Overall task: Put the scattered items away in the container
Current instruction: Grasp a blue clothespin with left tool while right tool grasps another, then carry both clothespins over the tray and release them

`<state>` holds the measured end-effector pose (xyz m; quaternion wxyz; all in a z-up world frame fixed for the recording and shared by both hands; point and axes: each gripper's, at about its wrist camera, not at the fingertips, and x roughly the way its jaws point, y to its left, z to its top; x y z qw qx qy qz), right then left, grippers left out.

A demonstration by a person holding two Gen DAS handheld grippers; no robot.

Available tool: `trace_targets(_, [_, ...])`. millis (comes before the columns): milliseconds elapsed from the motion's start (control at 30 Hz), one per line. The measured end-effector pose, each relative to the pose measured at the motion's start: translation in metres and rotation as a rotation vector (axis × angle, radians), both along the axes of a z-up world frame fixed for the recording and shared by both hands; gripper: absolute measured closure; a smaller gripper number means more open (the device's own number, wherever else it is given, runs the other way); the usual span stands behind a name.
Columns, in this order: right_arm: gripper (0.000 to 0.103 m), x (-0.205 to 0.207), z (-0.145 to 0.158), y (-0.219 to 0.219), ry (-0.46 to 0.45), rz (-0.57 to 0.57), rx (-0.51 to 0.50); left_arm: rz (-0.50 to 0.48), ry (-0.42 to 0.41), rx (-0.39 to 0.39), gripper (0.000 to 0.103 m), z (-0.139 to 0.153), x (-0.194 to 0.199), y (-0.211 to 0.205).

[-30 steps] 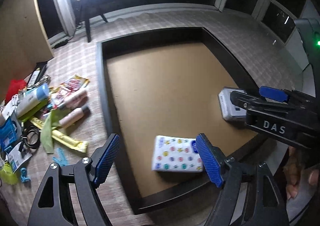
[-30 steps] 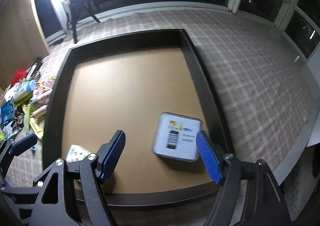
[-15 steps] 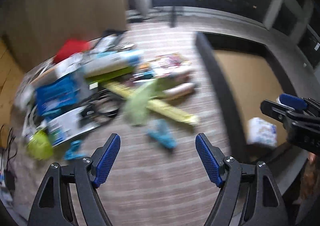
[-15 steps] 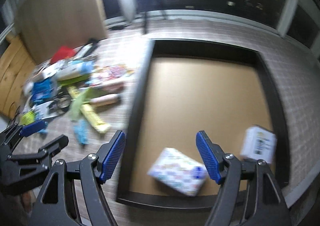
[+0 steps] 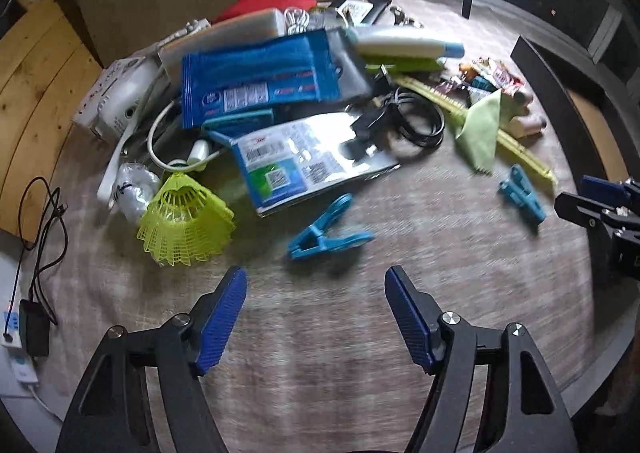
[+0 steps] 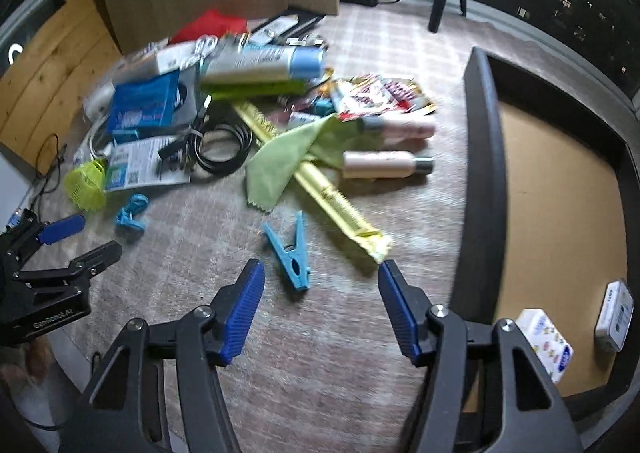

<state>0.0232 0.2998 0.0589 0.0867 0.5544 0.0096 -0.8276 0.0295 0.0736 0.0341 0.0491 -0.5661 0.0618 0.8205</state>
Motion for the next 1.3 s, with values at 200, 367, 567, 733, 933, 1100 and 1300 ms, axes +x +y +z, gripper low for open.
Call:
trace_targets(200, [0.045, -0.005, -0.018, -0.005, -0.042, -0.012, 0.018, -0.035, -0.027, -0.013, 0.033, -0.017, -0.012, -0.004])
trace_targets(367, [0.045, -0.01, -0.029, -0.011, -0.06, -0.011, 0.033, -0.074, -0.029, -0.015, 0.033, -0.025, -0.02, 0.003])
trace_targets(567, [0.051, -0.019, -0.039, -0.022, -0.068, 0.003, 0.063, -0.088, -0.032, 0.017, 0.047, -0.028, -0.027, 0.011])
trace_targets(733, [0.069, -0.021, -0.039, -0.029, -0.065, 0.022, 0.097, -0.103, -0.025, 0.032, 0.065, -0.028, -0.024, 0.019])
trace_targets(933, [0.084, -0.02, -0.039, -0.024, -0.072, 0.026, 0.076, -0.084, -0.024, 0.059, 0.084, -0.029, -0.02, 0.022])
trace_targets(1100, [0.084, -0.016, -0.035, -0.013, -0.064, 0.014, 0.045, -0.048, -0.028, 0.101, 0.084, -0.029, -0.017, 0.018])
trace_targets(1300, [0.084, -0.008, -0.017, 0.004, -0.029, 0.003, 0.01, -0.009, -0.009, 0.13, 0.084, -0.019, -0.013, 0.016])
